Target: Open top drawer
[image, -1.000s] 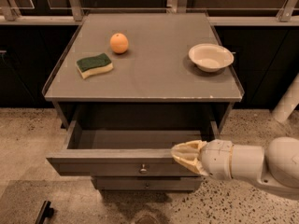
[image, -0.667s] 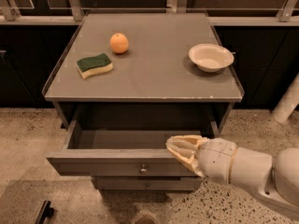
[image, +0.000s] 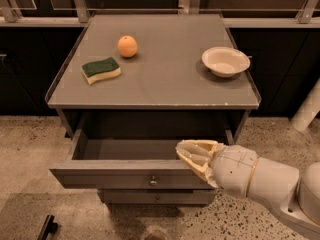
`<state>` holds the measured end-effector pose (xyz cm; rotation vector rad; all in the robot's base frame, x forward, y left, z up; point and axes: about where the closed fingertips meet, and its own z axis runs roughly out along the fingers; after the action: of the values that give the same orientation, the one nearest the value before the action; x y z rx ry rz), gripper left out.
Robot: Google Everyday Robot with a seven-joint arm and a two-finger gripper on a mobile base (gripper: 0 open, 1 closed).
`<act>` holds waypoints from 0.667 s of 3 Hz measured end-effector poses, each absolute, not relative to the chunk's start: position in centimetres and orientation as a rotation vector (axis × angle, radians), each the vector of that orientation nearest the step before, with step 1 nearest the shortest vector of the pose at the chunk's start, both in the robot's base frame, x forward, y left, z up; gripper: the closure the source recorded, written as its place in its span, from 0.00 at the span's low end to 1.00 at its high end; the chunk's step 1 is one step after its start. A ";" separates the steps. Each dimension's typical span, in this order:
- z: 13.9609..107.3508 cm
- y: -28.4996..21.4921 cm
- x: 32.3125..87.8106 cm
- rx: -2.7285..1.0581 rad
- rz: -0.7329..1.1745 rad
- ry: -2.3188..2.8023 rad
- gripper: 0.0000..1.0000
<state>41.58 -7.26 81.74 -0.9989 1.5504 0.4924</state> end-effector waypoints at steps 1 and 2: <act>81.7 -7.3 41.6 -0.999 0.492 1.550 0.32; 81.7 -7.3 41.6 -0.999 0.492 1.550 0.09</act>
Offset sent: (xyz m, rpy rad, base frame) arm 0.0000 0.0000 0.0000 0.0000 0.0000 0.0000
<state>41.58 -7.26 81.74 -0.9990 1.5504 0.4924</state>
